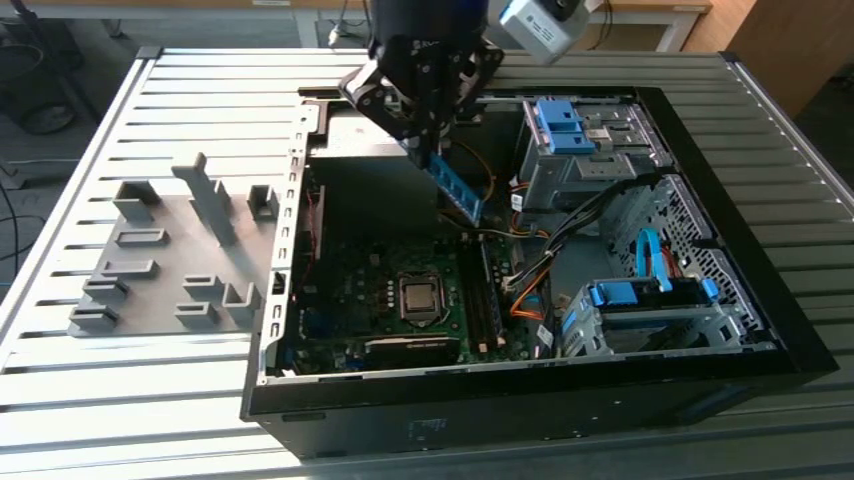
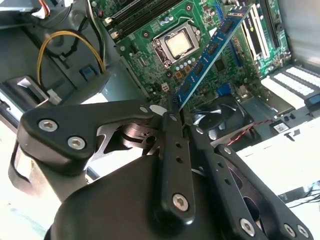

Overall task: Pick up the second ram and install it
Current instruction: 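Insert the second ram into the second slot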

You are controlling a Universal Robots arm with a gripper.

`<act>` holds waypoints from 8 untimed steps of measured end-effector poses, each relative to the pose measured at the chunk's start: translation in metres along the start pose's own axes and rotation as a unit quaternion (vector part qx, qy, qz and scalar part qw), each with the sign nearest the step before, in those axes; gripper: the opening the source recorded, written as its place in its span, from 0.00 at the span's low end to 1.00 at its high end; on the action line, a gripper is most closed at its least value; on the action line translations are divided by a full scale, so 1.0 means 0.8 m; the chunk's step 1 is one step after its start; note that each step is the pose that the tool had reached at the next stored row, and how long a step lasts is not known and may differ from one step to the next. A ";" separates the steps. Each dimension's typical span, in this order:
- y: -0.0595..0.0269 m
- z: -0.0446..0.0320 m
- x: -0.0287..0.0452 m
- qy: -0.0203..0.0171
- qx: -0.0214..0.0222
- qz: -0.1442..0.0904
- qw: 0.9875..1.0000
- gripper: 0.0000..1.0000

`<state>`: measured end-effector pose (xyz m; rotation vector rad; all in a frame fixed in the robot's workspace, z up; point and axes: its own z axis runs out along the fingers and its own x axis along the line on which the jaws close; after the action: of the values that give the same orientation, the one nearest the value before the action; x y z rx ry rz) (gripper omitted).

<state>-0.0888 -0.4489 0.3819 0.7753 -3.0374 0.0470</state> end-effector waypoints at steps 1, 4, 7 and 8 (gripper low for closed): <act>0.000 0.0001 -0.0002 0.000 0.000 0.005 1.000 0.14; 0.001 0.0003 -0.0008 0.000 0.000 0.019 1.000 0.14; 0.001 0.0005 -0.0015 0.001 0.000 0.032 1.000 0.14; 0.001 0.0006 -0.0017 0.001 0.000 0.036 0.999 0.14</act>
<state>-0.0880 -0.4477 0.3814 0.6660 -3.0628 0.0467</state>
